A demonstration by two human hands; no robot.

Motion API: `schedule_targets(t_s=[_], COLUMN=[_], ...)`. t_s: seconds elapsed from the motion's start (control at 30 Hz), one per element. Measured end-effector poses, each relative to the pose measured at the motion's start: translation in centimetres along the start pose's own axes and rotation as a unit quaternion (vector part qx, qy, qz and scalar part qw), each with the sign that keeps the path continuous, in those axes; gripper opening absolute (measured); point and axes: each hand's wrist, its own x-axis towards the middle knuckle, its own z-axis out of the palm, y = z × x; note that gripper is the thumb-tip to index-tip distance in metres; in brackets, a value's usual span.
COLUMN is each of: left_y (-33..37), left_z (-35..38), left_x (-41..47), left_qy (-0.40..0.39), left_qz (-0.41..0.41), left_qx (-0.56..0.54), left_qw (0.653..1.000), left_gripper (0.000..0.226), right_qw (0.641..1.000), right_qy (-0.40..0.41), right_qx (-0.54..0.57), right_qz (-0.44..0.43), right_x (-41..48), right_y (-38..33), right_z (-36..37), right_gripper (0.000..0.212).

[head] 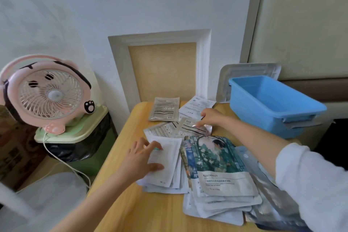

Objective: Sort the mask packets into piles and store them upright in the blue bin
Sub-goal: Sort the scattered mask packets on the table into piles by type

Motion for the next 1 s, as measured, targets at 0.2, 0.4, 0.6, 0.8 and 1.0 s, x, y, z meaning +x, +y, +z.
schedule_targets(t_s=[0.2, 0.4, 0.6, 0.8, 1.0], left_y=[0.0, 3.2, 4.7, 6.0, 10.1], left_z=[-1.0, -5.9, -8.1, -8.2, -9.3], left_x=[0.6, 2.4, 3.4, 1.7, -0.4], left_qy=[-0.031, -0.073, 0.015, 0.011, 0.014], left_qz=[0.028, -0.012, -0.023, -0.019, -0.003], left_qx=[0.008, -0.742, -0.747, -0.711, -0.646], left_qw=[0.999, 0.666, 0.664, 0.703, 0.763], left_gripper=[0.047, 0.064, 0.051, 0.046, 0.025], right_qw=[0.983, 0.766, 0.799, 0.897, 0.89], right_qy=[0.093, 0.523, 0.303, 0.168, -0.016], right_qx=[0.158, 0.112, -0.067, 0.364, 0.431], right_qz=[-0.029, -0.358, -0.515, -0.186, -0.146], right_x=[-1.9, -9.3, -12.4, -14.7, -15.3], right_y=[-0.6, -5.1, -2.4, -1.8, -1.7], right_z=[-2.7, -6.5, -2.2, -4.9, -5.7], right_gripper=[0.028, 0.011, 0.023, 0.024, 0.028])
